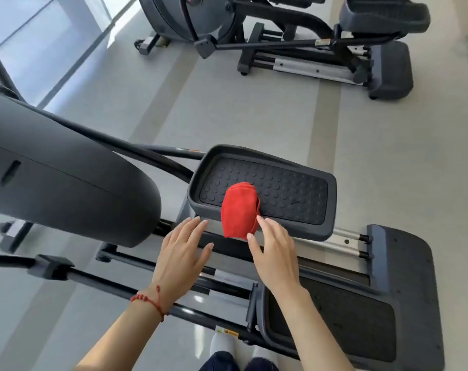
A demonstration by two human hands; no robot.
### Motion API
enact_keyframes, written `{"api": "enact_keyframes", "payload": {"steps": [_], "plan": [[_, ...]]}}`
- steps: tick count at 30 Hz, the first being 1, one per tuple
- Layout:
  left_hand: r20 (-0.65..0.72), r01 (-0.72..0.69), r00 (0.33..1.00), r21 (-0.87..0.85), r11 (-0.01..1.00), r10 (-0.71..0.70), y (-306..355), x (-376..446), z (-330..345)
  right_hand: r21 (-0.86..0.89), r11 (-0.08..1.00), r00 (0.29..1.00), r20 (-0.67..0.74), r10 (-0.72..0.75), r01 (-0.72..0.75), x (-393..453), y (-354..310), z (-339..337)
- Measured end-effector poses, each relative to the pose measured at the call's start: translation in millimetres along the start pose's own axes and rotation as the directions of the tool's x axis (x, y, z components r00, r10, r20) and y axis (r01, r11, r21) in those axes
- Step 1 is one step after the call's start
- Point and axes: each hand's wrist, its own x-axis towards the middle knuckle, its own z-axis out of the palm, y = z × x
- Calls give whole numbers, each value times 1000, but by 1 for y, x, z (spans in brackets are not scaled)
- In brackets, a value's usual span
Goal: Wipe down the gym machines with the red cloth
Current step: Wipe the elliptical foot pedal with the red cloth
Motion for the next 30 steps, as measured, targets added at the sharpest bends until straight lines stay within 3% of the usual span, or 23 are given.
{"api": "enact_keyframes", "payload": {"steps": [4,17,30], "plan": [[13,13,1000,-1,1000,-13,-11,22,16,25,1000,998,-60,11,-10,31,8,13],[29,54,998,-36,998,-53,-24,58,53,-16,993,993,-30,118,-118,96,23,66],[70,156,986,-68,985,-151,-40,54,71,196,960,978,106,181,-199,120,18,81]]}}
